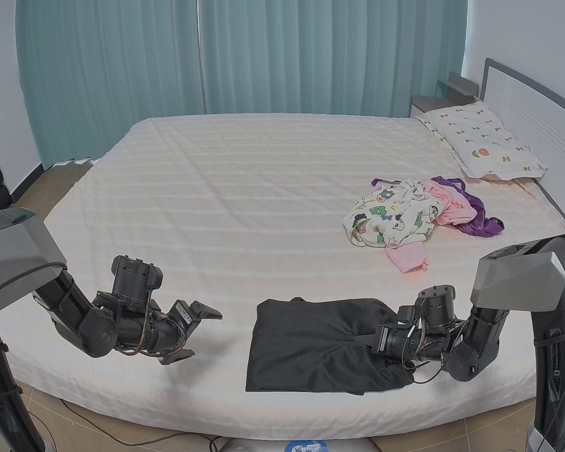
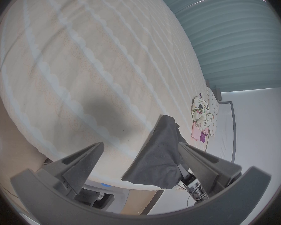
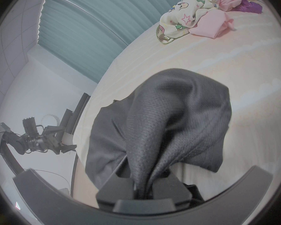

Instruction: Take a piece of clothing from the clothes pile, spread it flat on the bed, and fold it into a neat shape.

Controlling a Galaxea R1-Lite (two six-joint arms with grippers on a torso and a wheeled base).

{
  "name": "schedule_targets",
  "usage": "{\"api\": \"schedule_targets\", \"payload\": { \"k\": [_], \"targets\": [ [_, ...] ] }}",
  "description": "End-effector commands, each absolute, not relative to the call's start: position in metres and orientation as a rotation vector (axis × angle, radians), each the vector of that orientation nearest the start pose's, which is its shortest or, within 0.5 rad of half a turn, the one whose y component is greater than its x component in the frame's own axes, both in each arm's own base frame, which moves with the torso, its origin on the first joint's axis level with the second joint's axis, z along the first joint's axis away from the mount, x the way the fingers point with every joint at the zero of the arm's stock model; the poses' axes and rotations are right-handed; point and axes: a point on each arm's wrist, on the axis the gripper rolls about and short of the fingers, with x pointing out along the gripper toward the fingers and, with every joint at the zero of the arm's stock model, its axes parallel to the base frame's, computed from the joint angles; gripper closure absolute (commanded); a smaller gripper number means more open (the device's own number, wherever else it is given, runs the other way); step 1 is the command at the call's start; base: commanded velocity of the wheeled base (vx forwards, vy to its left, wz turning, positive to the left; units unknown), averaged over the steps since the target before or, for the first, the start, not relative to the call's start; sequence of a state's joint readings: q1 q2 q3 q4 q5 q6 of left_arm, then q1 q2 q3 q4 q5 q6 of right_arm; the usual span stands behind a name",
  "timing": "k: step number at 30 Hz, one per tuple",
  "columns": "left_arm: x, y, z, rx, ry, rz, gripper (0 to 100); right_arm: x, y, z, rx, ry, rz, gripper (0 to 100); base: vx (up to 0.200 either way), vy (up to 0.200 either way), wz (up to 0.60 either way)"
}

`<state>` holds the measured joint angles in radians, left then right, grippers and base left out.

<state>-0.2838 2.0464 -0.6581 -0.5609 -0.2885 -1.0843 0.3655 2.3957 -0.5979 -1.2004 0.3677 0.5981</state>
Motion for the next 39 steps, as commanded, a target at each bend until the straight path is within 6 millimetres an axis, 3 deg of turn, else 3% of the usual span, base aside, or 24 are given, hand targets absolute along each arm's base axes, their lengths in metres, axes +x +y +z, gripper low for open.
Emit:
{"api": "schedule_targets", "payload": {
  "k": [1, 8, 17, 39],
  "targets": [
    [0.298, -0.094, 0.033, -0.991, 1.043, -0.028, 0, 0.308, 0.122, -0.03, 0.606, 0.804, 0.486, 100, 0.0, 0.0, 0.0],
    [0.298, -0.094, 0.033, -0.994, 1.043, -0.027, 0, 0.31, 0.122, -0.035, 0.66, 0.822, 0.462, 100, 0.0, 0.0, 0.0],
    [0.297, -0.093, 0.033, -0.993, 1.046, -0.025, 0, 0.31, 0.118, -0.03, 0.665, 0.81, 0.461, 100, -0.2, 0.067, 0.0],
    [0.298, -0.094, 0.033, -0.989, 1.046, -0.03, 0, 0.33, 0.099, -0.022, 0.695, 0.748, 0.455, 100, 0.0, -0.009, 0.0]
  ]
}}
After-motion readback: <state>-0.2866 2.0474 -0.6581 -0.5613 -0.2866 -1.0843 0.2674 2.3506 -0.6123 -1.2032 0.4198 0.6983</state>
